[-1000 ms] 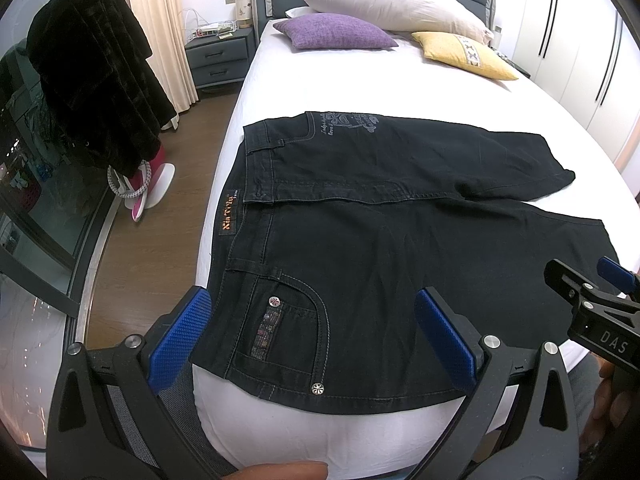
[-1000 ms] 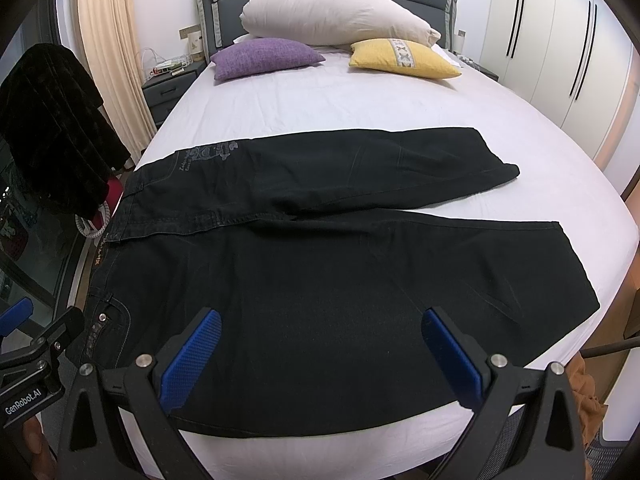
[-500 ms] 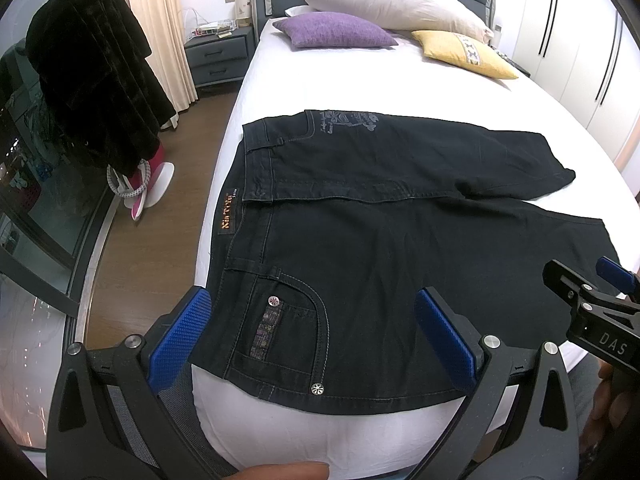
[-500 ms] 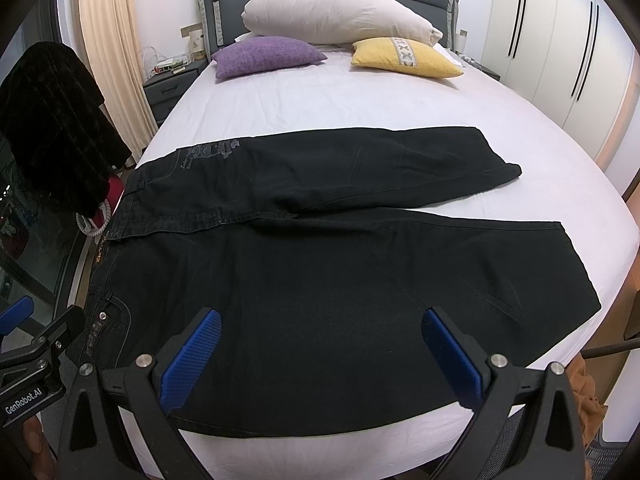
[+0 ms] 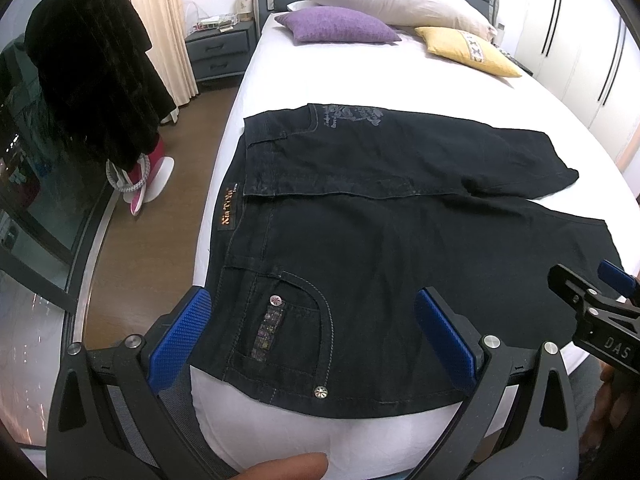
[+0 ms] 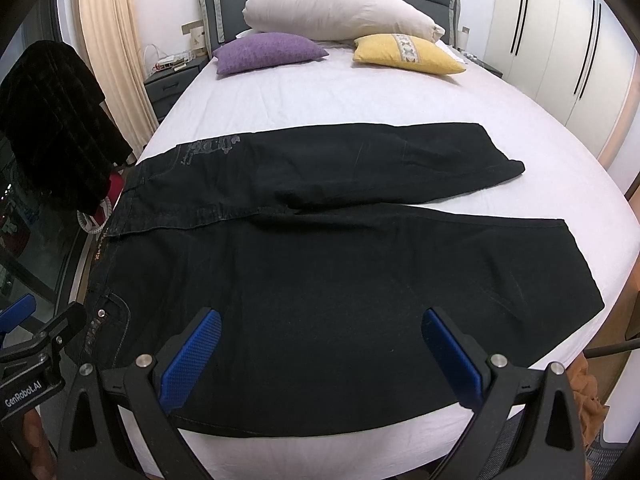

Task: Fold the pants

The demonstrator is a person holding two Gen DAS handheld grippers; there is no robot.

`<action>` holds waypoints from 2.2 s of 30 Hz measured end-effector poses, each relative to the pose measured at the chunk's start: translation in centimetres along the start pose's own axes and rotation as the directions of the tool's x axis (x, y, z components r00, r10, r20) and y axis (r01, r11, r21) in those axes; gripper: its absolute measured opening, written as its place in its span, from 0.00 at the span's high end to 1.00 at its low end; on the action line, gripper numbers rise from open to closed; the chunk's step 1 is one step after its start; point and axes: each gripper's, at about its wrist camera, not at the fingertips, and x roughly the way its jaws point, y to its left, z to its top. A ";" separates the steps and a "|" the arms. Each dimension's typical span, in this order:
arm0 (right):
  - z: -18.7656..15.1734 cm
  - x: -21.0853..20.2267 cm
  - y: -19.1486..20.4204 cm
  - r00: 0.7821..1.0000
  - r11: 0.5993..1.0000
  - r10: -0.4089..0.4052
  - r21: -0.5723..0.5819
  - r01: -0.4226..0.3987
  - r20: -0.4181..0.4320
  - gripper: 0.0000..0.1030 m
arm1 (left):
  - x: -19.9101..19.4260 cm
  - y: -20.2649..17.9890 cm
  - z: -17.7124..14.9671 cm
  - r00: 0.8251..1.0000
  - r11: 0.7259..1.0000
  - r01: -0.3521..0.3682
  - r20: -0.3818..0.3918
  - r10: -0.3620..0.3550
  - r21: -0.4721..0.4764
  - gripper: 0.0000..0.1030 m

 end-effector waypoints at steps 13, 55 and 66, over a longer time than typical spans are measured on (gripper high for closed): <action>3.2 1.5 -0.8 0.986 0.982 0.162 -0.099 -0.164 -0.031 0.00 | 4.0 0.0 5.2 0.987 0.983 0.159 -0.042 -0.156 0.088 0.00; 26.2 21.6 0.3 0.850 0.592 0.388 -0.611 -0.526 -0.355 0.50 | 32.7 -3.0 30.3 0.861 0.752 0.465 -0.437 -0.260 0.468 0.86; 27.4 25.0 4.6 0.836 0.518 0.321 -0.656 -0.549 -0.446 0.50 | 28.4 -6.1 25.1 0.983 0.661 0.130 -0.007 -0.185 0.739 0.87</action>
